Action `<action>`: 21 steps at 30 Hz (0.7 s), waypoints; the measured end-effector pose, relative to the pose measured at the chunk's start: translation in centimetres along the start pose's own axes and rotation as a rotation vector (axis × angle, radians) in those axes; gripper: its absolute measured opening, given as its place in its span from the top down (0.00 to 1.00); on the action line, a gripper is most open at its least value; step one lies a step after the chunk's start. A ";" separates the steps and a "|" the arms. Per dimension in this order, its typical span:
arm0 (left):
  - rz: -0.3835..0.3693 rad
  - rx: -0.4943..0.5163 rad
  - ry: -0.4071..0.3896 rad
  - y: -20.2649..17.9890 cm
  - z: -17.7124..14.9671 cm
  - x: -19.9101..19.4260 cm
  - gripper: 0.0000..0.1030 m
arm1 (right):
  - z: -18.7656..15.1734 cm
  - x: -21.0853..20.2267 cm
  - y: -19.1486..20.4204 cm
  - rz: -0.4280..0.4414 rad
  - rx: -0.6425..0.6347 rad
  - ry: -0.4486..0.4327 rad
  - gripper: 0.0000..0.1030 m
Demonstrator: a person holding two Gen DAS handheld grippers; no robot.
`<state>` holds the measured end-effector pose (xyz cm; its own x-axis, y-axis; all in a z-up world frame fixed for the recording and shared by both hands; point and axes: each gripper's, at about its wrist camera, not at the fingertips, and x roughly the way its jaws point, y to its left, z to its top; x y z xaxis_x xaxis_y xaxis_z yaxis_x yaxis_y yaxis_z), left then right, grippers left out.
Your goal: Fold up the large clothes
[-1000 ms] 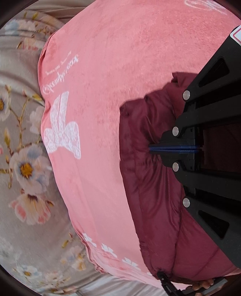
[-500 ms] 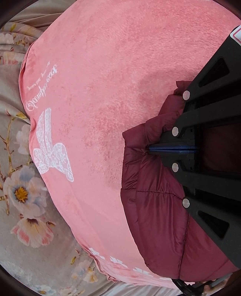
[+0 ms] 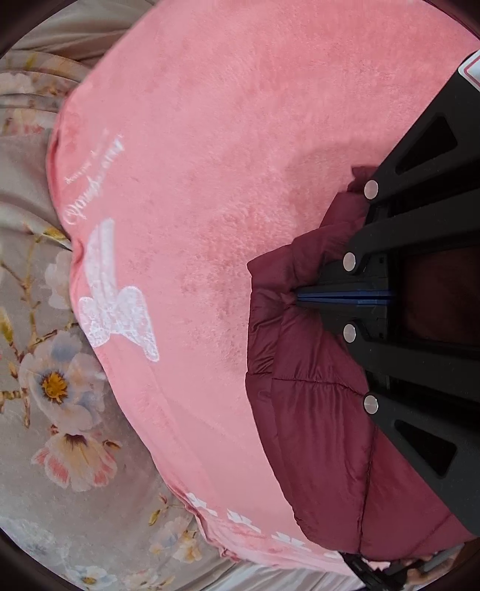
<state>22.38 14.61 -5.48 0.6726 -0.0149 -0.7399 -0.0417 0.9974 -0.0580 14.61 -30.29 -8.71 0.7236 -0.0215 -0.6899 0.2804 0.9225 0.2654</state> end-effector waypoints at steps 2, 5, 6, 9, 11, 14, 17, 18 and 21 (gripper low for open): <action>-0.060 0.003 -0.007 -1.3 0.2 -2.4 0.72 | 0.0 -2.5 2.6 0.059 -0.036 -0.009 0.94; -0.123 0.084 -0.013 -5.3 0.5 -5.5 0.72 | -0.3 -4.4 7.9 0.148 -0.131 0.037 0.92; -0.141 0.117 0.001 -7.1 0.5 -5.8 0.72 | -0.5 -4.5 9.7 0.174 -0.160 0.057 0.92; -0.149 0.157 0.052 -10.5 0.2 -4.7 0.71 | -1.1 -4.0 13.9 0.212 -0.219 0.098 0.92; -0.152 0.160 0.090 -11.7 -0.1 -3.4 0.71 | -1.4 -3.4 15.9 0.196 -0.254 0.107 0.92; -0.129 0.156 0.121 -12.7 -0.6 -1.6 0.71 | -1.8 -1.8 17.3 0.201 -0.263 0.145 0.92; -0.112 0.152 0.126 -13.0 -1.1 -0.8 0.71 | -2.1 0.0 17.8 0.177 -0.277 0.167 0.92; -0.110 0.153 0.127 -13.1 -1.2 -0.6 0.71 | -2.3 0.5 17.9 0.174 -0.277 0.176 0.92; -0.104 0.157 0.132 -13.0 -1.6 0.2 0.71 | -3.2 2.0 17.9 0.152 -0.277 0.201 0.92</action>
<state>21.88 1.49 -5.91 0.5640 -0.1171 -0.8174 0.1452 0.9885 -0.0415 19.08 -12.54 -7.49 0.5977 0.1748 -0.7824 -0.0220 0.9791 0.2019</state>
